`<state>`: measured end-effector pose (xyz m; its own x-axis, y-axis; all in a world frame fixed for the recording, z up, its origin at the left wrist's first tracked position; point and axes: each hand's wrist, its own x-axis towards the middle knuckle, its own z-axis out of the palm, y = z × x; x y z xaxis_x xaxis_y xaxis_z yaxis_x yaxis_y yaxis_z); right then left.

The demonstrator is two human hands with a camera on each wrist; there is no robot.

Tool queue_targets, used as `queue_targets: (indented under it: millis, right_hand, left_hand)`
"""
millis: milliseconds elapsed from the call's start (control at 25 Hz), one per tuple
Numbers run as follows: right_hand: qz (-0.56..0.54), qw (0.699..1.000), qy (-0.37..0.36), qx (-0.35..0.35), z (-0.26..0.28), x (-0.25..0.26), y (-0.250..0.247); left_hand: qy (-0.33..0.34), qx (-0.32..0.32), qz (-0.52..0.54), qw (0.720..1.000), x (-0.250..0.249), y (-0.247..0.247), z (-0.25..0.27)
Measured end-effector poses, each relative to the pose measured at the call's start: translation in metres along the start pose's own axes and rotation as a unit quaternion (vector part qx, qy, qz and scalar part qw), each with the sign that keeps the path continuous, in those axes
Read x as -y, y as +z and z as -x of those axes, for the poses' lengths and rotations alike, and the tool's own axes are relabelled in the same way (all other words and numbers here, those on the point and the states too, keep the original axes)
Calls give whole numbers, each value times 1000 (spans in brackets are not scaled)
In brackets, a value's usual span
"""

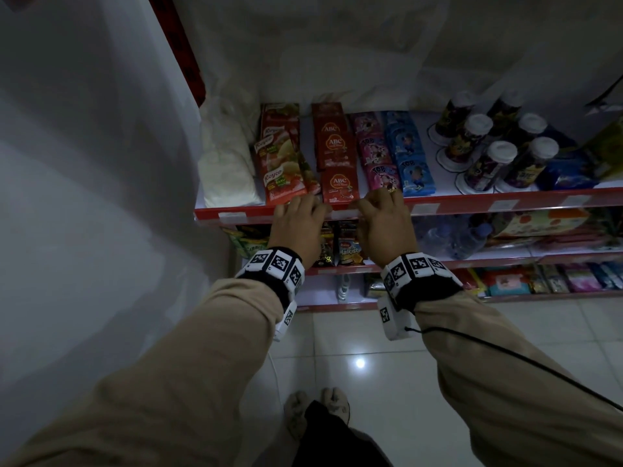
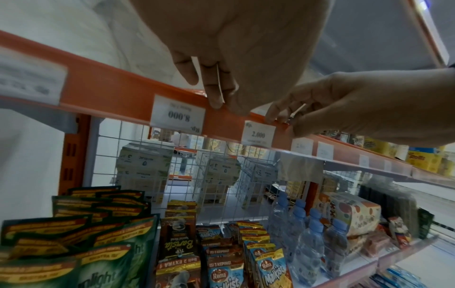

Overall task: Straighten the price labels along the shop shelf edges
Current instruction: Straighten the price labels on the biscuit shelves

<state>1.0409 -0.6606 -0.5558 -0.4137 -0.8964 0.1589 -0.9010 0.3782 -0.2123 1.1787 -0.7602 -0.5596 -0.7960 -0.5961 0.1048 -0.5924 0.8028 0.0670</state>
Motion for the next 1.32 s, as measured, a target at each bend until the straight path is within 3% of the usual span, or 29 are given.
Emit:
queue_targets:
  millis: [440, 640, 960, 1160, 1240, 1320]
  right_hand:
    - [16, 996, -54, 69, -11, 42, 12]
    - [-42, 989, -125, 67, -15, 66, 21]
    - [6, 999, -47, 17, -9, 90, 35]
    - [24, 999, -6, 32, -14, 92, 34]
    - [-13, 1000, -2, 20, -17, 91, 31]
    - [-115, 993, -1, -20, -20, 88, 28]
  left_hand:
    - [-86, 34, -47, 995, 38, -1, 36]
    - [-83, 30, -55, 995, 53, 0, 38]
    - [0, -13, -20, 1000, 73, 7, 45]
    - [13, -4, 26, 1000, 81, -1, 44]
    - [9, -3, 60, 998, 83, -6, 42]
    - [-13, -4, 112, 994, 85, -9, 39]
